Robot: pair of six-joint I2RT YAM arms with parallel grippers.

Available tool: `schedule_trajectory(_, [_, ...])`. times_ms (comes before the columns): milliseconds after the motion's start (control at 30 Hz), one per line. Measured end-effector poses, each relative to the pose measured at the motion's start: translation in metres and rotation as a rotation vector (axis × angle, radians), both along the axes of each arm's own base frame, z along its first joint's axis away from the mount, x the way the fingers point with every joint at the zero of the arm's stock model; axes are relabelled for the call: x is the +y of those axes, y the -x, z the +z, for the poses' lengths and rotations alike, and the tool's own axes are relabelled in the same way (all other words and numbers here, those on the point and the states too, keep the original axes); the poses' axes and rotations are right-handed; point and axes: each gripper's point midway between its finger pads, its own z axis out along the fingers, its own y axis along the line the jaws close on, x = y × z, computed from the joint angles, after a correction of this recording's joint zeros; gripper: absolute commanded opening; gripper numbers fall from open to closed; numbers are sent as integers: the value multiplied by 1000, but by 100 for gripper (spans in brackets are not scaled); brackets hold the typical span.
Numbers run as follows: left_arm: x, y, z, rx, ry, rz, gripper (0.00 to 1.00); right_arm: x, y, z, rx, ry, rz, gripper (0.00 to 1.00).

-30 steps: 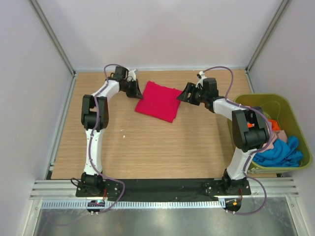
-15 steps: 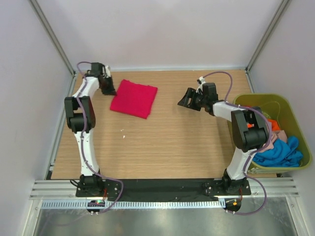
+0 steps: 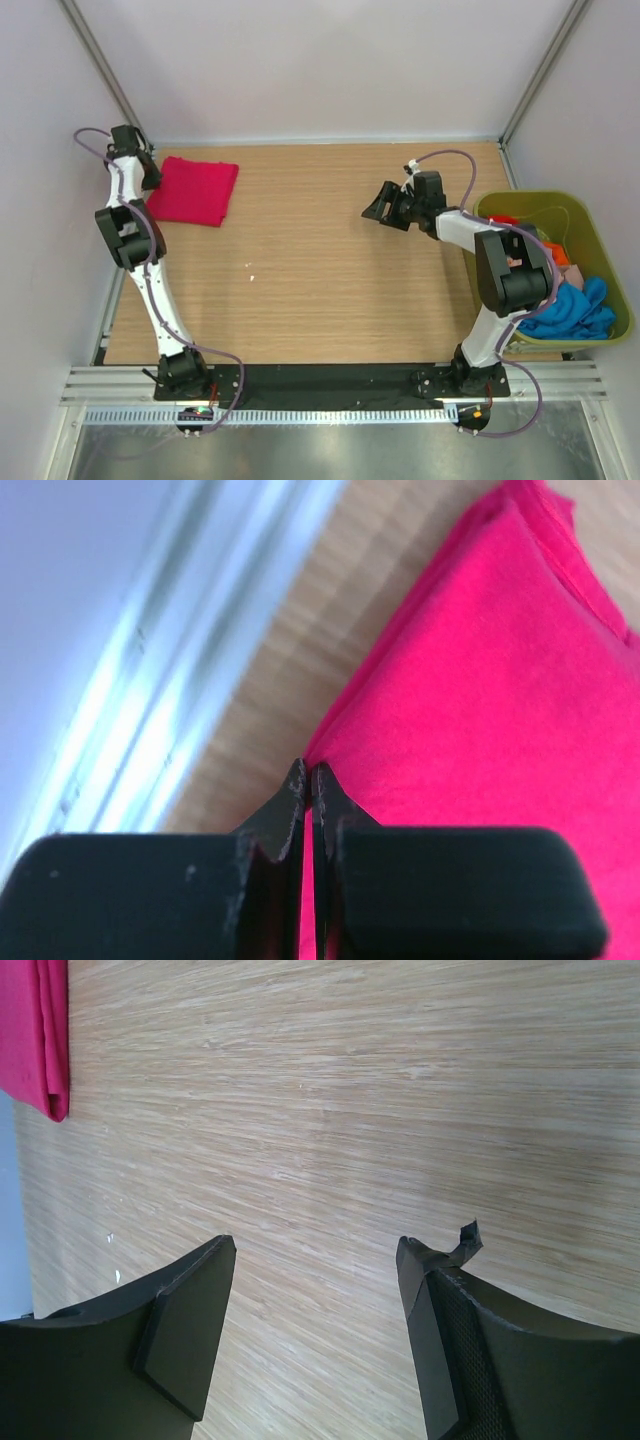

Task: Fold and stack the t-shirts
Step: Neatly place the folded tshirt to the corner

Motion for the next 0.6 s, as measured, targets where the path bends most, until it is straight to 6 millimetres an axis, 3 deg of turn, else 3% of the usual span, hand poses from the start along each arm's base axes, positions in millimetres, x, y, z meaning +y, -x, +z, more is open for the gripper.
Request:
schedule_trajectory(167, [14, -10, -15, -8, 1, 29, 0, 0, 0, 0, -1, -1, -1, 73])
schedule_trajectory(233, [15, -7, -19, 4, 2, 48, 9, 0, 0, 0, 1, 0, -1, 73])
schedule_trajectory(267, [16, -6, -18, 7, -4, 57, 22, 0, 0, 0, 4, 1, 0, 73])
schedule_trajectory(300, [19, -4, -17, 12, -16, 73, 29, 0, 1, 0, 8, 3, 0, 73])
schedule_trajectory(367, [21, 1, -16, 25, -31, 101, 36, 0, 1, 1, 13, 5, 1, 74])
schedule_trajectory(467, [21, 18, -9, 54, -46, 141, 39, 0, 1, 2, 26, 22, 7, 74])
schedule_trajectory(600, [11, 36, 27, 40, -70, 175, 40, -1, 5, 2, 43, 50, 7, 74])
